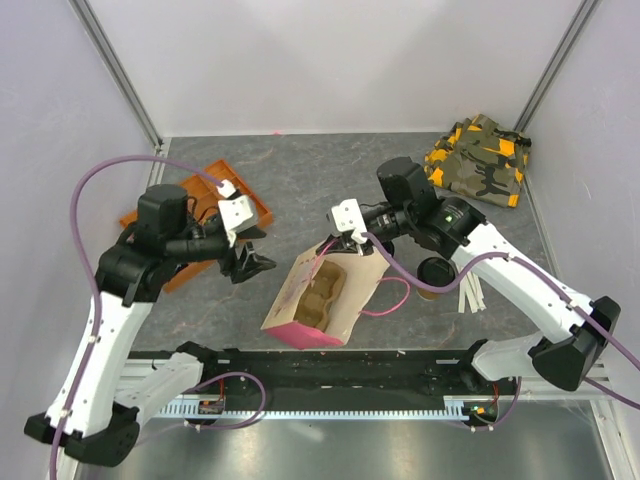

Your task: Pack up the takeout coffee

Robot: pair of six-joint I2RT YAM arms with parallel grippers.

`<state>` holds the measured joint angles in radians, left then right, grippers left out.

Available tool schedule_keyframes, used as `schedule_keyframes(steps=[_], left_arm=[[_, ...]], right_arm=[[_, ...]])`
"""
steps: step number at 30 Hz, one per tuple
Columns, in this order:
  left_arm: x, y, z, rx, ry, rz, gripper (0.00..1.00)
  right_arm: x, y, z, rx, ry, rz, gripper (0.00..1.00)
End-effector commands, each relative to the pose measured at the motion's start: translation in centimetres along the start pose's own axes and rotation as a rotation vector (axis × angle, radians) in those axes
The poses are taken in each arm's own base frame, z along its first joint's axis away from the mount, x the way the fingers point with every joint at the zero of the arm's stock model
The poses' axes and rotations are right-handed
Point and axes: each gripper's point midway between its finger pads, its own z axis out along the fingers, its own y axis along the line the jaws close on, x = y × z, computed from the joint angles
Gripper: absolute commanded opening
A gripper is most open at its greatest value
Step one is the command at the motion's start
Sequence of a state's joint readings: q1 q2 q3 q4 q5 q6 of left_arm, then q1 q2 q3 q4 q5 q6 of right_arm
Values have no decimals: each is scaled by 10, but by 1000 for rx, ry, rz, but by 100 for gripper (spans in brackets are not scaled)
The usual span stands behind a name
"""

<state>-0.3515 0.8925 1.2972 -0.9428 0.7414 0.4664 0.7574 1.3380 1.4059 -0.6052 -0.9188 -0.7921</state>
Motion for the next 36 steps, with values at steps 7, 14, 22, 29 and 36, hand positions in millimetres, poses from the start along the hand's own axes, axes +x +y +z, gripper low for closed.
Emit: schedule_keyframes(steps=[7, 14, 22, 29, 36], left_arm=[[-17, -24, 23, 102, -46, -103, 72], [-6, -37, 40, 96, -5, -214, 70], [-6, -17, 50, 16, 3, -230, 53], [-6, -20, 38, 5, 25, -188, 15], [15, -18, 51, 8, 87, -249, 2]], right_arm=[[-15, -31, 1, 59, 3, -110, 0], [-11, -33, 6, 47, -5, -143, 0], [-28, -51, 17, 44, -83, -215, 0], [-38, -60, 25, 66, -168, -201, 0], [-25, -62, 23, 131, -156, -176, 24]])
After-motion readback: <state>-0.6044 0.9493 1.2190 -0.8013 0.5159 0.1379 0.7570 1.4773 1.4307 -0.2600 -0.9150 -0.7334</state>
